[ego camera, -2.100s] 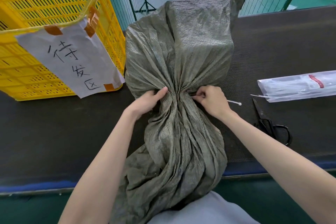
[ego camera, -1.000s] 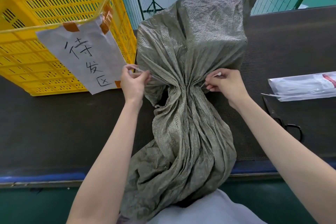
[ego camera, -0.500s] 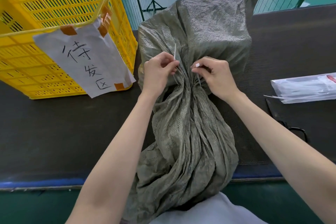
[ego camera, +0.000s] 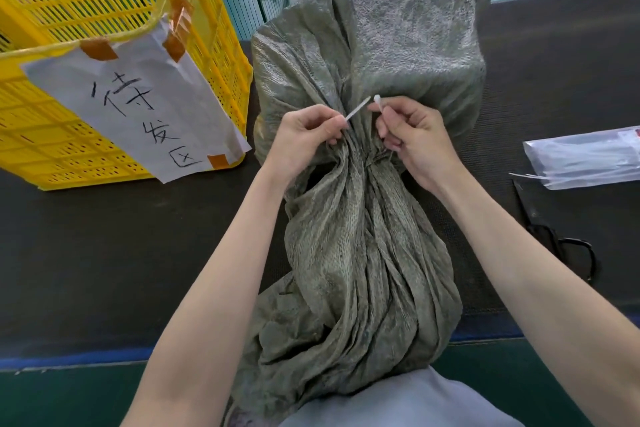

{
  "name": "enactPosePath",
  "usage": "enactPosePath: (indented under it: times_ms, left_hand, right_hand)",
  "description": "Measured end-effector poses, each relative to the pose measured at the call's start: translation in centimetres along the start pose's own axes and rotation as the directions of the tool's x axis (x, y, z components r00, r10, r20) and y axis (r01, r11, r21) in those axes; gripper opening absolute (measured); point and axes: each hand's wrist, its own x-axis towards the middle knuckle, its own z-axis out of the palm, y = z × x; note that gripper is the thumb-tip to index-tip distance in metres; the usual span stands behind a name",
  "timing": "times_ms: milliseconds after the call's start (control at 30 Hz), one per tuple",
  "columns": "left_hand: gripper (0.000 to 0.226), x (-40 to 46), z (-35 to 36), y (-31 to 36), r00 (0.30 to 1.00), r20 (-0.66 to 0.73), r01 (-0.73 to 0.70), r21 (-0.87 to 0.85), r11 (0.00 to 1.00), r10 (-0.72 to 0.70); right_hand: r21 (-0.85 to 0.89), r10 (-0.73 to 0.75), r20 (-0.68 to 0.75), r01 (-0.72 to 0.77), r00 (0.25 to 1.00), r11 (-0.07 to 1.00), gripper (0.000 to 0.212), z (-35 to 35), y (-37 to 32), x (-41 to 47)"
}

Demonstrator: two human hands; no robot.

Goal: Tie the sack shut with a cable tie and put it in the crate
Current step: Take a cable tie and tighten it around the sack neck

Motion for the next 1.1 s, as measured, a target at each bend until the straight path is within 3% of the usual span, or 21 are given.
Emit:
enactPosePath:
  times_ms: [267,567,900,1100]
  left_hand:
    - [0.016,0.2,-0.6,0.8,0.995,0.08,0.056,0.016,0.998,-0.057]
    - [0.016,0.7,-0.7,0.8,0.991,0.103,0.078,0.03,0.996,-0.081]
    - [0.014,1.1,-0.2,0.8,0.992,0.109,0.061,0.049,0.997,-0.066]
    - [0.015,0.9,0.1,1.2,0.996,0.073,0.051,0.068,0.996,-0.056]
  right_hand:
    - [0.127,0.078,-0.05,-0.071,0.996,0.989,0.013,0.1,-0.3,-0.2]
    - [0.012,0.074,-0.079,-0.074,0.994,0.997,0.014,0.1,-0.5,-0.1]
    - [-0.281,0.021,-0.052,-0.035,0.998,0.959,0.01,0.7,-0.6,0.1]
    - [-0.371,-0.012,-0.148,-0.044,0.989,0.928,0.004,0.8,-1.4,0.0]
